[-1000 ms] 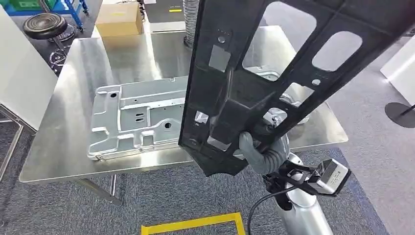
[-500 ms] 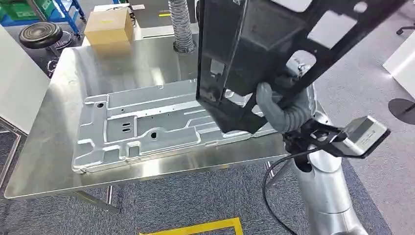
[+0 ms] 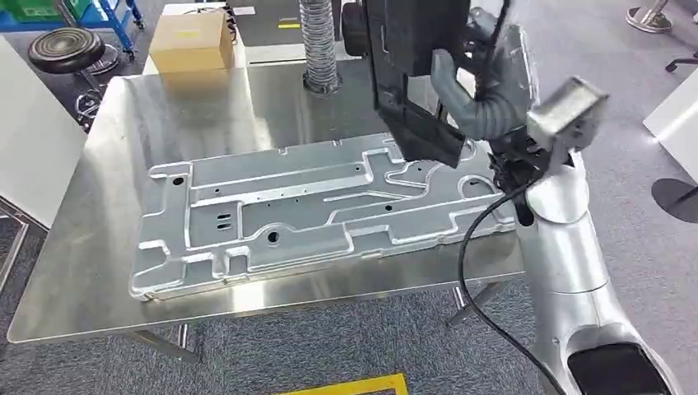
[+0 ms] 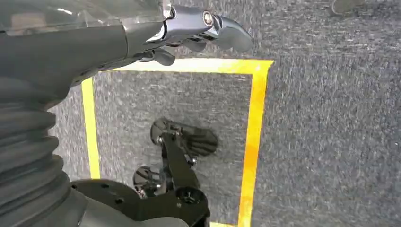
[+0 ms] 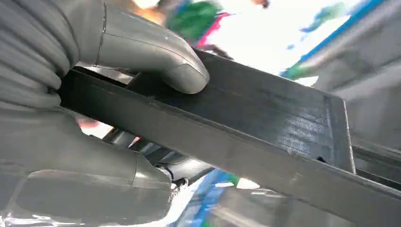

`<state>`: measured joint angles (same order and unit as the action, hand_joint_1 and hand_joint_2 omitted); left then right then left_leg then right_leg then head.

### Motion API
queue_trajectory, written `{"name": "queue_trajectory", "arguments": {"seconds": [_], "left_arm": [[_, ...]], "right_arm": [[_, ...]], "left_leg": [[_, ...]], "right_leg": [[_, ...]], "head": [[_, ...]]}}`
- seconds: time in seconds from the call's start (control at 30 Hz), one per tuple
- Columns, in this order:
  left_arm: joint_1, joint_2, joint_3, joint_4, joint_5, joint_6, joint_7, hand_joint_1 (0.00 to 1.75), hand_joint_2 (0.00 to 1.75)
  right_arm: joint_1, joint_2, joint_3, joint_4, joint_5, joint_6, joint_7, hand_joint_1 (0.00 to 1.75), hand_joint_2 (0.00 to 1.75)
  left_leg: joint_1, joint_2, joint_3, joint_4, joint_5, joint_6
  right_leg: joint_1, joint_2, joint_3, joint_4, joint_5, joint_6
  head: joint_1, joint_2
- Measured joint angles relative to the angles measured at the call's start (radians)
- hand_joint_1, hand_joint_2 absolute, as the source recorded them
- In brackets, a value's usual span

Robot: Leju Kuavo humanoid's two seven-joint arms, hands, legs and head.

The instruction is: Take the parts from the cabinet and place them on the table.

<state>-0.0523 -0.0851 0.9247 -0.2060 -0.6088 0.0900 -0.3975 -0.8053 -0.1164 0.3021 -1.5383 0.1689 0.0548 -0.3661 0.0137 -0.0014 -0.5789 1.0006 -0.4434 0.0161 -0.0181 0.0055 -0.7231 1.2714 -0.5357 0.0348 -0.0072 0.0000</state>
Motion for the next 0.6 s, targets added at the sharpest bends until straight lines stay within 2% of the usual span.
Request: {"name": "queue_trajectory", "arguments": {"seconds": [0.07, 0.1, 0.13, 0.23, 0.27, 0.3, 0.33, 0.4, 0.43, 0.47, 0.5, 0.57, 0.6], "left_arm": [[0.0, -0.003, 0.005, 0.0, -0.005, 0.0, 0.0, 0.0, 1.75], [0.0, -0.003, 0.007, 0.0, -0.006, 0.001, -0.001, 0.0, 1.75], [-0.002, -0.003, 0.01, 0.0, -0.007, 0.001, -0.002, 0.0, 1.75], [-0.002, -0.003, 0.022, 0.0, -0.017, -0.003, -0.006, 0.0, 1.75], [-0.002, -0.003, 0.023, 0.0, -0.022, -0.007, -0.007, 0.0, 1.75], [-0.002, -0.003, 0.023, 0.0, -0.03, -0.013, -0.008, 0.0, 1.75], [-0.003, -0.003, 0.023, 0.0, -0.033, -0.019, -0.008, 0.0, 1.75], [-0.003, -0.003, 0.023, 0.0, -0.048, -0.034, -0.01, 0.0, 1.75], [-0.003, -0.003, 0.023, 0.0, -0.053, -0.04, -0.01, 0.0, 1.75], [-0.003, -0.003, 0.023, 0.0, -0.058, -0.044, -0.01, 0.0, 1.75], [-0.003, -0.003, 0.023, 0.0, -0.062, -0.045, -0.01, 0.0, 1.75], [-0.004, -0.002, 0.023, 0.0, -0.068, -0.045, -0.01, 0.0, 1.75], [-0.004, -0.001, 0.023, 0.0, -0.071, -0.045, -0.01, 0.0, 1.75]], "right_arm": [[-0.017, -0.023, 0.011, 0.069, 0.112, -0.028, 0.034, 1.75, 1.75], [-0.03, -0.034, 0.022, 0.111, 0.18, -0.052, 0.049, 1.75, 1.75], [-0.049, -0.035, 0.032, 0.152, 0.235, -0.074, 0.056, 1.75, 1.75], [-0.091, -0.038, 0.08, 0.304, 0.433, -0.126, 0.095, 1.75, 1.75], [-0.103, -0.038, 0.095, 0.341, 0.475, -0.128, 0.103, 1.75, 1.75], [-0.119, -0.034, 0.121, 0.395, 0.536, -0.127, 0.115, 1.75, 1.75], [-0.142, -0.024, 0.145, 0.446, 0.596, -0.128, 0.121, 1.75, 1.75], [-0.177, 0.005, 0.209, 0.556, 0.725, -0.147, 0.133, 1.75, 1.75], [-0.185, 0.023, 0.25, 0.613, 0.792, -0.161, 0.136, 1.75, 1.75], [-0.19, 0.041, 0.285, 0.663, 0.837, -0.17, 0.138, 1.75, 1.75], [-0.194, 0.06, 0.315, 0.703, 0.879, -0.182, 0.142, 1.75, 1.75], [-0.211, 0.101, 0.373, 0.765, 0.96, -0.202, 0.154, 1.75, 1.75], [-0.219, 0.122, 0.407, 0.794, 0.995, -0.207, 0.159, 1.75, 1.75]], "left_leg": [[0.0, -0.004, 0.012, 0.004, -0.01, -0.006], [0.0, -0.005, 0.013, 0.005, -0.015, -0.012], [-0.007, -0.005, 0.009, 0.012, -0.019, -0.018], [-0.004, -0.004, 0.012, 0.002, -0.018, -0.034], [-0.005, -0.004, 0.011, 0.005, -0.024, -0.042], [-0.002, -0.004, 0.004, 0.027, -0.039, -0.046], [-0.002, -0.004, -0.02, 0.078, -0.068, -0.047], [-0.001, -0.004, -0.109, 0.25, -0.138, -0.052], [-0.001, -0.004, -0.145, 0.313, -0.151, -0.052], [-0.001, -0.004, -0.163, 0.328, -0.138, -0.052], [-0.001, -0.004, -0.152, 0.288, -0.102, -0.049], [-0.002, -0.003, -0.081, 0.114, 0.001, -0.041], [-0.002, -0.003, -0.049, 0.032, 0.032, -0.034]], "right_leg": [[-0.004, -0.003, 0.072, -0.18, 0.109, -0.003], [-0.004, -0.006, 0.096, -0.241, 0.122, -0.007], [0.004, -0.005, 0.101, -0.259, 0.115, -0.009], [0.007, 0.0, 0.097, -0.253, 0.112, -0.024], [-0.001, -0.001, 0.103, -0.262, 0.116, -0.032], [-0.001, -0.002, 0.107, -0.265, 0.116, -0.037], [-0.001, -0.002, 0.107, -0.265, 0.115, -0.045], [0.003, 0.0, 0.109, -0.265, 0.112, -0.051], [0.006, 0.001, 0.11, -0.264, 0.111, -0.053], [0.008, 0.001, 0.113, -0.264, 0.109, -0.055], [0.011, 0.002, 0.117, -0.263, 0.105, -0.055], [0.013, 0.004, 0.123, -0.258, 0.097, -0.053], [0.014, 0.005, 0.126, -0.256, 0.092, -0.052]], "head": [[0.001, 0.0], [0.001, 0.0], [0.0, 0.0], [0.0, 0.0], [-0.002, 0.0], [0.0, 0.0], [-0.003, 0.0], [-0.001, 0.0], [-0.002, 0.0], [-0.001, 0.0], [-0.002, 0.0], [-0.002, 0.0], [-0.002, 0.0]]}}
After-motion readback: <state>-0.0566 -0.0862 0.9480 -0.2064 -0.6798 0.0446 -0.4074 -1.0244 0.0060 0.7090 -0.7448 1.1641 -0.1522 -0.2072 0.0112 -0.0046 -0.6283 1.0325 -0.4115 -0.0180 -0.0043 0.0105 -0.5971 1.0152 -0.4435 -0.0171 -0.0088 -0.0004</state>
